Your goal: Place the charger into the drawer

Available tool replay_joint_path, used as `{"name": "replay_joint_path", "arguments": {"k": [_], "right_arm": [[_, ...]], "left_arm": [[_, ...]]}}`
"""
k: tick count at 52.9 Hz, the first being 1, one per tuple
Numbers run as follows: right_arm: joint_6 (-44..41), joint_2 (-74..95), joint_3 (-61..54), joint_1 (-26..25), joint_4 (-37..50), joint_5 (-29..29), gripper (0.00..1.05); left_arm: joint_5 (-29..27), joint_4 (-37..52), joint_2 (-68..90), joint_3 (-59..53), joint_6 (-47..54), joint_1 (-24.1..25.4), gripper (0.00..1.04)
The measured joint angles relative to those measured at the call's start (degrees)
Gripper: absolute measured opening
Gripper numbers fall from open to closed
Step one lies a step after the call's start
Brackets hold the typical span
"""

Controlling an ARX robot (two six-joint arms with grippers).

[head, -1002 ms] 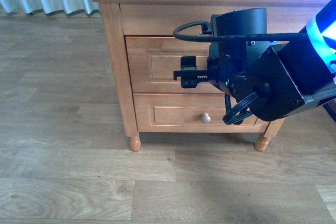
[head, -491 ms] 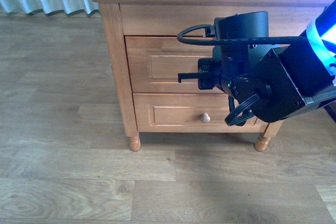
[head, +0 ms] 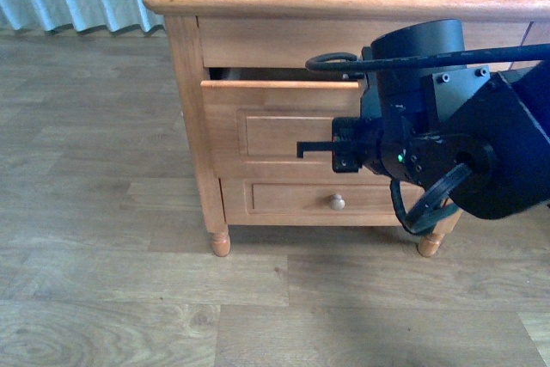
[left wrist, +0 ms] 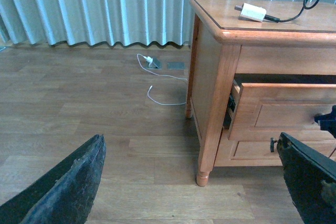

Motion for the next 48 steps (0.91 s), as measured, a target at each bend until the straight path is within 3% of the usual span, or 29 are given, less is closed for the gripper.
{"name": "replay_joint_path", "arguments": {"k": [11,35,48], "right_arm": [[2.64,-9.84,-11.08,1.09,-5.49,-2.73,0.23],[2.78,-24.81,-29.18,3.06,-6.99,-7.58,0.23],[4.0,-34.97,-32.65,3.58,-11.82,-7.21,0.68]], "left_arm": [[0.0,0.02,0.0,0.0,0.0,0.0,0.99],[0.0,0.02,0.0,0.0,0.0,0.0,0.99],[0.0,0.02,0.0,0.0,0.0,0.0,0.99]]}}
